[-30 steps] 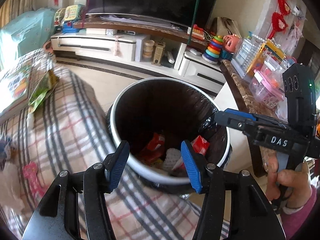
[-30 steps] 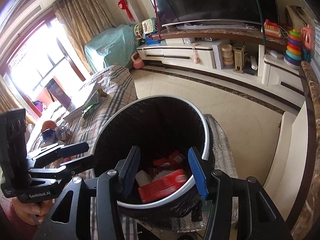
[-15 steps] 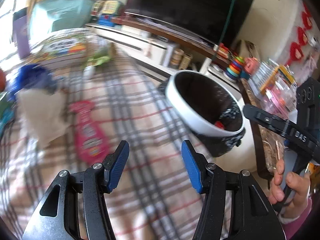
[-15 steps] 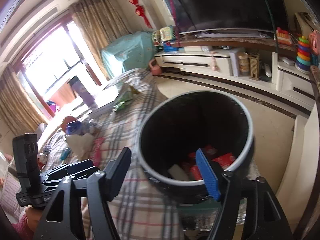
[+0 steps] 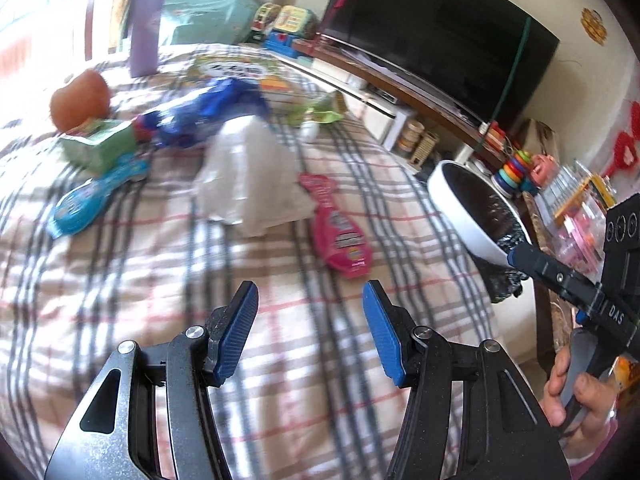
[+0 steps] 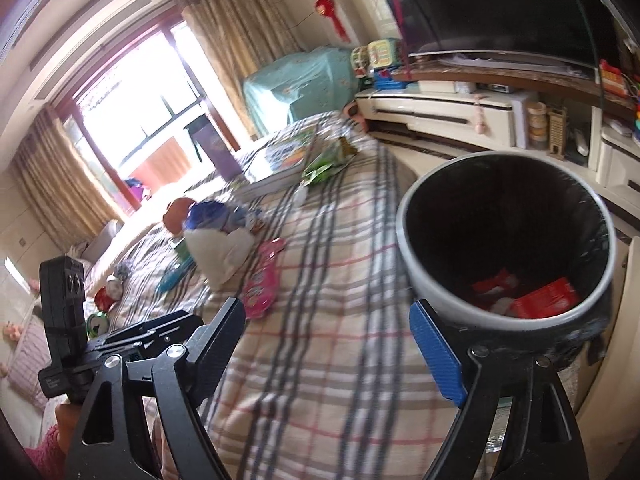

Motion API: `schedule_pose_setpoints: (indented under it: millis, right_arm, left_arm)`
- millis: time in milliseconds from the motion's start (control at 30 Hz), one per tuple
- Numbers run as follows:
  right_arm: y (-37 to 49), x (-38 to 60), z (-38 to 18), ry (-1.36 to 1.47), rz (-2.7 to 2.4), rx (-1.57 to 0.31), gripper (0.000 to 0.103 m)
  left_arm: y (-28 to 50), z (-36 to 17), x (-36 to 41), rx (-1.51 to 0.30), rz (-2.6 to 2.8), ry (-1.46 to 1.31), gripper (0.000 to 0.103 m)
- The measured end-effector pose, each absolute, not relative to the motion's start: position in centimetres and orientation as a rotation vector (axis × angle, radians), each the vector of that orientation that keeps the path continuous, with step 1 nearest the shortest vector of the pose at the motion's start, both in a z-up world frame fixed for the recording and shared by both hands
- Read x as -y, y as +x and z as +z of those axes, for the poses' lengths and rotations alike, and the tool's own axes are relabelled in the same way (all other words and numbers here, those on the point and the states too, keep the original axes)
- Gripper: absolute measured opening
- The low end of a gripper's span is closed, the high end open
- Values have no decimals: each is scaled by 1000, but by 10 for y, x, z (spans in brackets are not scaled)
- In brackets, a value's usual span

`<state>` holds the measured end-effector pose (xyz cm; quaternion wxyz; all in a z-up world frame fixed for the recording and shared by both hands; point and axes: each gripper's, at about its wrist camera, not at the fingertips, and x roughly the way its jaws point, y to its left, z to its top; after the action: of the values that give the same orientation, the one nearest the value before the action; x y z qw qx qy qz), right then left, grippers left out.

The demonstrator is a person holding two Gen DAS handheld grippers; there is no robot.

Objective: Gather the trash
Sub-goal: 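Move both tools back from the bin toward the bottles on the bed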

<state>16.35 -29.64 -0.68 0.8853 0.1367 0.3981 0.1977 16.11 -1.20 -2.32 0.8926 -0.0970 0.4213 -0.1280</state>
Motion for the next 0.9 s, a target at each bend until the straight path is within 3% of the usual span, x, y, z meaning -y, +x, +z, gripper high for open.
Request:
schedule_pose_setpoints:
  millis: [600,900]
  right_arm:
    - [175,236,-27,208,477,-891,86]
    - [185,208,-39,140,445,-911,85]
  left_arm:
    - [160,-32,-37,-888,-168,-216,55]
    - [173,-33,-72,-879,-76,-174,67]
